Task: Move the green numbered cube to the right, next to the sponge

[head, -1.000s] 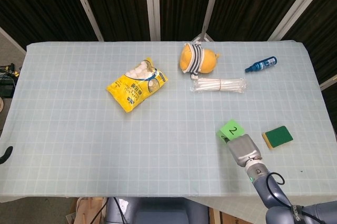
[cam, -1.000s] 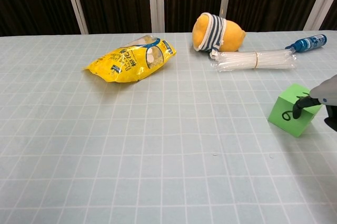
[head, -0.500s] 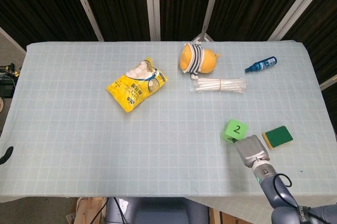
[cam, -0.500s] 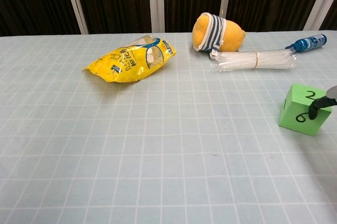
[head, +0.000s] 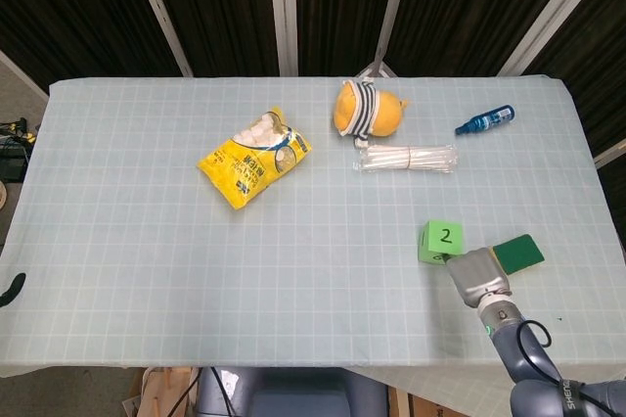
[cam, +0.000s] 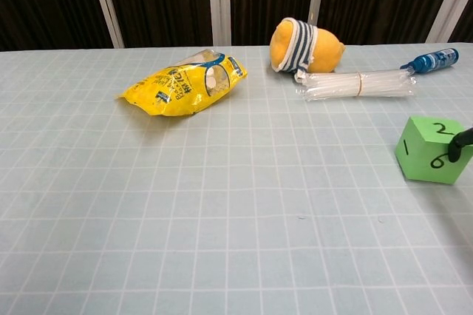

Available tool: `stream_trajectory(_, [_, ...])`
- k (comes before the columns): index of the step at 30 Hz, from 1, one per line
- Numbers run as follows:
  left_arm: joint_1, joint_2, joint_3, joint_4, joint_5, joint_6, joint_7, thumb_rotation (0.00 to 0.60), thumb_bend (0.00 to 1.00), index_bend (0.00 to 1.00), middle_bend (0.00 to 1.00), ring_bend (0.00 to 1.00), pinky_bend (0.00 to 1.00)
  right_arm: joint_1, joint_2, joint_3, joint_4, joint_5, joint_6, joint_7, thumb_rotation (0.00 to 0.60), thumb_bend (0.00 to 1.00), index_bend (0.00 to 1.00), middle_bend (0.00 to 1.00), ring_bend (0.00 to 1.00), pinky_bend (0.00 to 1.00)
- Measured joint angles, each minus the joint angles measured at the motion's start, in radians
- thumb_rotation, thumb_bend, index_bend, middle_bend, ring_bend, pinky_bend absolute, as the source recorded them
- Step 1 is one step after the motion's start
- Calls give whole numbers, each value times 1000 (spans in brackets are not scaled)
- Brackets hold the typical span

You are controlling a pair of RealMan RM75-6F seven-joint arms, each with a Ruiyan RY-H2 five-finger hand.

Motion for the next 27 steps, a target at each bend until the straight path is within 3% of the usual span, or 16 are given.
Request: stream_trajectory(27, [0,-1,1,-1,2,1,4,600,369,47,0,0,0,12,38,4,96,94,-93,51,600,754,213,831,842,706])
